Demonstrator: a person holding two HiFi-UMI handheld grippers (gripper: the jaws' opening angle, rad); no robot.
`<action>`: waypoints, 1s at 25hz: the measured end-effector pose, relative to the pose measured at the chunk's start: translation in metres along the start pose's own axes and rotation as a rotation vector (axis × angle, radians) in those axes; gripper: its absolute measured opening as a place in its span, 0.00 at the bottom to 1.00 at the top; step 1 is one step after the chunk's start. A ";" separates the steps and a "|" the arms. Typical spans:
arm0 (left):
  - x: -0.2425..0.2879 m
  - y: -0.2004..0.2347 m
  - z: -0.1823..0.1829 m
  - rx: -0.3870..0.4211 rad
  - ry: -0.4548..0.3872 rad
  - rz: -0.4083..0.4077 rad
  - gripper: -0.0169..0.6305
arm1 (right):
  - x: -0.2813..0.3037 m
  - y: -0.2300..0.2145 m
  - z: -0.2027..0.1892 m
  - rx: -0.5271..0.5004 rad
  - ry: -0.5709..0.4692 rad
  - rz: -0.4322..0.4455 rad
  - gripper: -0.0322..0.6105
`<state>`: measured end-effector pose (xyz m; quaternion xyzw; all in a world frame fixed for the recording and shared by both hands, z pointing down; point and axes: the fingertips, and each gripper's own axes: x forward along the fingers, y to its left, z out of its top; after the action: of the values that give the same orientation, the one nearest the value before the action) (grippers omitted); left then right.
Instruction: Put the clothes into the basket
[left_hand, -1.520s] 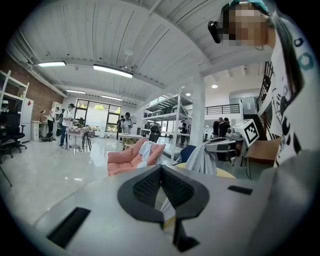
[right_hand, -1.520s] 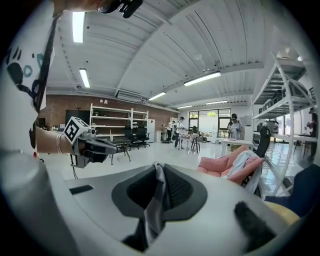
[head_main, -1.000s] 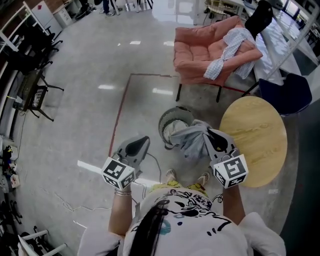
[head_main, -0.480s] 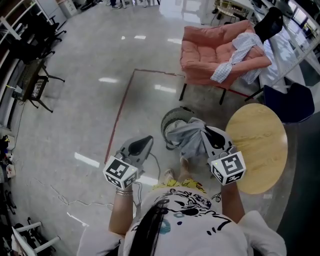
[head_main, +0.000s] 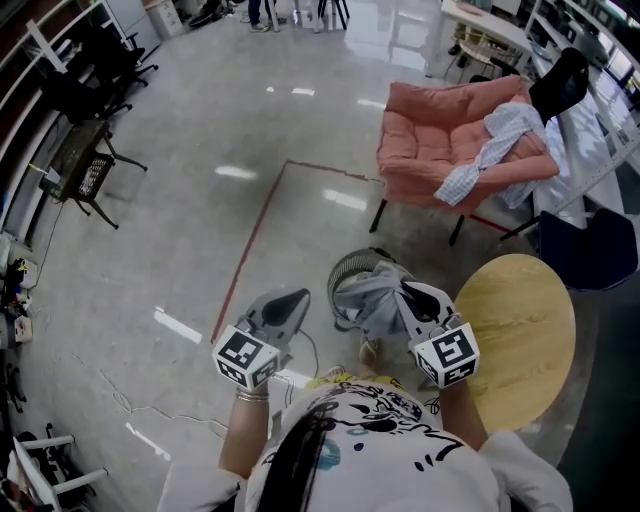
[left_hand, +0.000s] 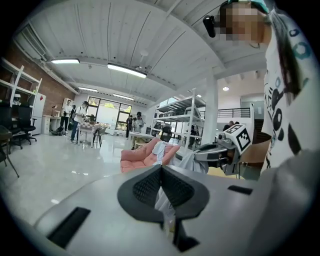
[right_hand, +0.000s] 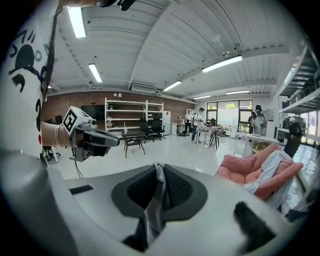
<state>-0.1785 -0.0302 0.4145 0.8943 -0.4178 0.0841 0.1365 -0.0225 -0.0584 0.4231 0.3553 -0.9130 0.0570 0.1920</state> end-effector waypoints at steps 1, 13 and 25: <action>0.005 0.002 0.002 0.001 0.000 0.005 0.05 | 0.003 -0.004 -0.001 0.000 0.004 0.010 0.13; 0.050 0.026 0.017 -0.018 0.017 0.090 0.05 | 0.033 -0.047 -0.003 -0.002 0.019 0.108 0.12; 0.087 0.043 0.010 -0.062 0.058 0.174 0.05 | 0.065 -0.072 -0.026 0.005 0.073 0.174 0.12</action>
<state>-0.1554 -0.1226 0.4356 0.8471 -0.4924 0.1085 0.1682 -0.0101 -0.1466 0.4702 0.2729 -0.9327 0.0885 0.2185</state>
